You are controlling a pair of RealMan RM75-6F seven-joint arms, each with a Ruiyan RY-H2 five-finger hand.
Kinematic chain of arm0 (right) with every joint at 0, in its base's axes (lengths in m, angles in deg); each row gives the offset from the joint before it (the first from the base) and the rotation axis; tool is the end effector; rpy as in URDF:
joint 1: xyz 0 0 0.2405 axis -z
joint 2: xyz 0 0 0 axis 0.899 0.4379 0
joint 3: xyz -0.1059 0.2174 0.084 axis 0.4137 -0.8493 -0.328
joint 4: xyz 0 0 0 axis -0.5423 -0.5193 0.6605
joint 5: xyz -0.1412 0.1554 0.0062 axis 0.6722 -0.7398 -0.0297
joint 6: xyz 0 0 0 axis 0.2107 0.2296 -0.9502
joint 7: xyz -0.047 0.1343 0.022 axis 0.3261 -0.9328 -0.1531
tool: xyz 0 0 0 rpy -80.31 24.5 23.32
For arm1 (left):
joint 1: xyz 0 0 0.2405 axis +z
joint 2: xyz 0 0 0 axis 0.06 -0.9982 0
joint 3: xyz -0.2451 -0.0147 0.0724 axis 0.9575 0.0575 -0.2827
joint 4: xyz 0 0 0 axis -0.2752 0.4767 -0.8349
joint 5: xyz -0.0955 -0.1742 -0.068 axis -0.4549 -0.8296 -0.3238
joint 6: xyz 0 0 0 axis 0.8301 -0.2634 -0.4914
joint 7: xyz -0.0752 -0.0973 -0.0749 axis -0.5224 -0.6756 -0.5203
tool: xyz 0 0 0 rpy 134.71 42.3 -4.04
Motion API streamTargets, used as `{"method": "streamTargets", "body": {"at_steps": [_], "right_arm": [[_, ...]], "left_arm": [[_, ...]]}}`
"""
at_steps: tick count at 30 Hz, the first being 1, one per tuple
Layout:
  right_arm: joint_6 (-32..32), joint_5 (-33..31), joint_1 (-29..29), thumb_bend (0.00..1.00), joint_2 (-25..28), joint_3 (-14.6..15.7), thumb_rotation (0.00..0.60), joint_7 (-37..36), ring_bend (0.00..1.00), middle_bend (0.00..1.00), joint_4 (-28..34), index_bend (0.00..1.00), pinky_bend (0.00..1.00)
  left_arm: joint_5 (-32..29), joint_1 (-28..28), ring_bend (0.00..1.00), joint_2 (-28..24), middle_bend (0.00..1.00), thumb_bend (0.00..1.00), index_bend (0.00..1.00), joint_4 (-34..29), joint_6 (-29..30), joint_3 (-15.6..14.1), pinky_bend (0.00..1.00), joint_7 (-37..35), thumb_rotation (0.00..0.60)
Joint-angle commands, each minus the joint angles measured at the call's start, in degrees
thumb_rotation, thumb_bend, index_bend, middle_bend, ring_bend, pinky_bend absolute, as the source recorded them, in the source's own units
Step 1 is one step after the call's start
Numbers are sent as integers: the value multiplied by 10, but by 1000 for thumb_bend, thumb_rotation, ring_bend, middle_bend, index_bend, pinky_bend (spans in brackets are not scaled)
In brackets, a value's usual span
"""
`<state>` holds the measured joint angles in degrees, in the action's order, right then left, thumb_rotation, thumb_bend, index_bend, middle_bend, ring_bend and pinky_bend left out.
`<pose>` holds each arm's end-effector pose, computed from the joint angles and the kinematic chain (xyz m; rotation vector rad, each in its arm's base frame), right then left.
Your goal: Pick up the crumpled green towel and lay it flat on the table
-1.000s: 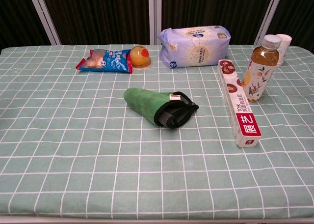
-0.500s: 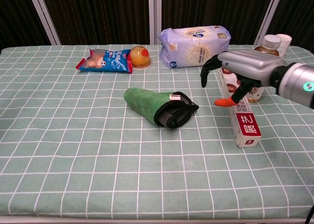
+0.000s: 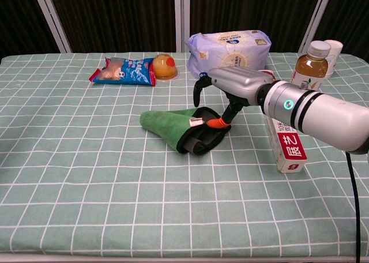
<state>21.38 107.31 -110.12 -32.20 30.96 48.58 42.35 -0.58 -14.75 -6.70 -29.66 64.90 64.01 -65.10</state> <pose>-0.1191 -0.3552 -0.0887 2.0377 -0.9599 0.9957 -0.2714 0.2129 0.1262 -1.5251 -0.8712 -0.9349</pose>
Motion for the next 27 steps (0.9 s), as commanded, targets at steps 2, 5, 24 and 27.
{"method": "streamTargets", "body": {"at_steps": [2, 5, 24, 27], "right_arm": [[11, -3, 11, 184, 15, 10, 581, -13, 94, 216, 27, 384, 77], [14, -4, 15, 185, 25, 19, 537, -15, 94, 214, 40, 380, 77], [24, 4, -25, 446, -54, 19, 600, -12, 137, 289, -59, 608, 77], [27, 5, -29, 530, -50, 16, 600, -12, 143, 304, -57, 674, 77]], "left_arm": [[-2, 1, 144, 0, 163, 110, 251, 1, -1, -3, 205, -2, 600], [-4, 1, 144, 2, 163, 110, 251, 3, -4, -5, 205, -4, 600], [-13, 4, 144, 6, 163, 110, 251, 4, 1, -6, 205, -10, 600], [-12, -1, 144, 6, 163, 110, 251, 4, -5, -5, 205, -17, 600]]}}
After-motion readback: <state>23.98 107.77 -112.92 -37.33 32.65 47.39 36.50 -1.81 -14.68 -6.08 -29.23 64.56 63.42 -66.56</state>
